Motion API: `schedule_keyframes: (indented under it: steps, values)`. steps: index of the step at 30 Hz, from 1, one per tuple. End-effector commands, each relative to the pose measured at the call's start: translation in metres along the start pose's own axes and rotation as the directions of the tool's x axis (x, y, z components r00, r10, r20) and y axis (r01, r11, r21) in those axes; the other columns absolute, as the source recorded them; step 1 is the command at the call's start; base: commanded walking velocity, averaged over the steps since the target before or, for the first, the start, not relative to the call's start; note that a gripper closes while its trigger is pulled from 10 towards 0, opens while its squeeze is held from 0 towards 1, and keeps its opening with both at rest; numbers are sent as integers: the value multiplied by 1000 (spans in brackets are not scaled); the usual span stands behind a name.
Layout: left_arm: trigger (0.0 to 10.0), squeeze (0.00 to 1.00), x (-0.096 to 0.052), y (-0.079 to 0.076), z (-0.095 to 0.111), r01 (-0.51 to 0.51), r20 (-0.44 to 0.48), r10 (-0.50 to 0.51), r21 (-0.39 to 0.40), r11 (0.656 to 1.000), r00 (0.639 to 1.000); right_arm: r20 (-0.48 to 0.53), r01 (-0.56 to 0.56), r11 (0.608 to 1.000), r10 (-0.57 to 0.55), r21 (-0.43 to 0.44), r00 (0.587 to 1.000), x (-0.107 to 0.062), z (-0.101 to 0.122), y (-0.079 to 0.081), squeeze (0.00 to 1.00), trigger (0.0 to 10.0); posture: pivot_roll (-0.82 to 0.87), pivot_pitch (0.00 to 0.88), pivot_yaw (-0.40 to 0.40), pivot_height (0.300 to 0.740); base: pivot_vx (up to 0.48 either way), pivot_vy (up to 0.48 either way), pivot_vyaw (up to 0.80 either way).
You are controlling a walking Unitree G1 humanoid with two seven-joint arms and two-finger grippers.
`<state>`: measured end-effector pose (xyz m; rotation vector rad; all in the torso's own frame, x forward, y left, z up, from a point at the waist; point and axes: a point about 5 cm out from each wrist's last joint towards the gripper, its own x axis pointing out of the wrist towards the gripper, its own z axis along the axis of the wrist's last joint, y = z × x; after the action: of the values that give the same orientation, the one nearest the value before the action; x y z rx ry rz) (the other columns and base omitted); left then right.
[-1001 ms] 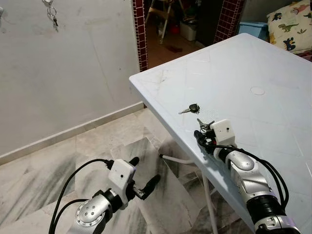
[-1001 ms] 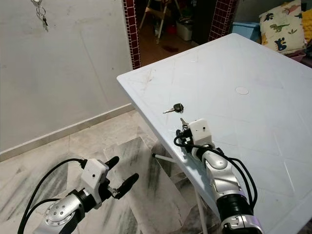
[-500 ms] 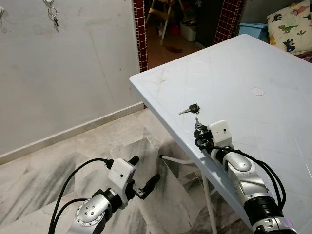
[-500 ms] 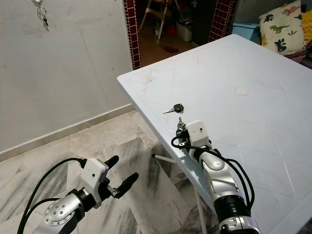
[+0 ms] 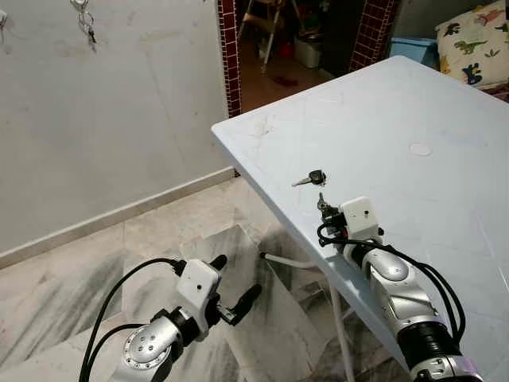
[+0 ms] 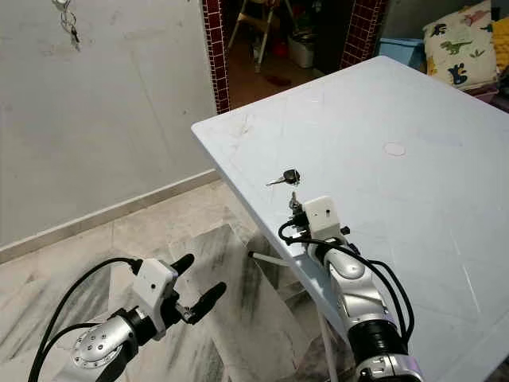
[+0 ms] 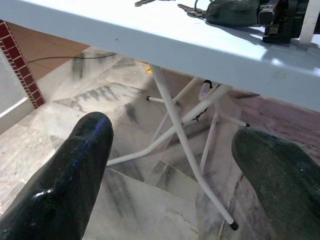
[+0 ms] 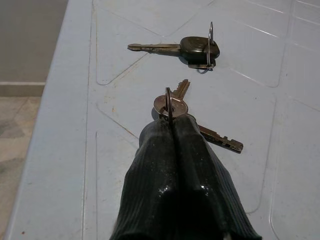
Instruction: Hang keys on a hook
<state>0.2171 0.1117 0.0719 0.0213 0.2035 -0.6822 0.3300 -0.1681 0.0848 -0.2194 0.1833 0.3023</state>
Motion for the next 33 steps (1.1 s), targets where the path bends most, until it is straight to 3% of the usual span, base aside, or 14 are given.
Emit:
schedule_keyframes:
  steps: [1, 8, 11, 12, 26, 29, 30, 31, 32, 33]
  values:
    - [10000, 0, -2, 2, -3, -7, -18, 7, 12, 1000, 1000, -122, -1, 1000, 5, 27, 992, -7, -29, 5, 0, 0, 35, 90, 61, 740, 0, 0, 0]
    - [10000, 0, -2, 1, -4, -8, -21, 8, 11, 1000, 1000, -106, 30, 999, -27, 19, 994, -8, -27, 2, 0, 0, 35, 94, 60, 740, 0, 0, 0]
    - [10000, 0, -2, 1, -4, -15, -18, 15, 10, 1000, 1000, -16, 65, 998, -65, 25, 998, -6, -12, -3, 0, 0, 35, 95, 59, 740, 0, 0, 0]
    - [10000, 0, -2, 2, -4, -26, -14, 26, 7, 1000, 1000, 63, 90, 995, -93, 40, 994, -5, 2, -6, 0, 0, 34, 95, 59, 740, 0, 0, 0]
    - [10000, 0, -2, 3, -4, -46, -10, 46, 7, 999, 999, 253, 141, 986, -159, 87, 954, -5, 44, -15, 0, 0, 29, 100, 55, 740, 0, 0, 0]
    - [10000, 0, -3, 9, -1, -107, 7, 107, 13, 994, 994, 317, 128, 985, -158, 114, 935, -5, 63, -15, 0, 0, 27, 101, 55, 740, 0, 0, 0]
    - [10000, 0, -3, 11, 1, -129, 15, 129, 7, 992, 992, 327, 127, 985, -158, 114, 932, -6, 67, -15, 0, 3373, 27, 101, 55, 740, 0, 0, 0]
    - [10000, 0, -3, 13, 2, -142, 20, 142, 1, 990, 990, 333, 128, 985, -159, 114, 929, -6, 69, -15, 0, 3373, 27, 101, 55, 740, 0, 0, 0]
    - [10000, 0, -3, 16, 4, -163, 29, 163, 4, 987, 986, 338, 128, 985, -159, 112, 928, -7, 71, -14, 0, 6196, 26, 100, 51, 740, 0, 0, 0]
    - [10000, 0, -4, 22, 9, -223, 54, 223, 6, 975, 973, 350, 117, 985, -154, 125, 924, -8, 76, -12, 0, 10000, 26, 99, 49, 740, 0, 0, 0]
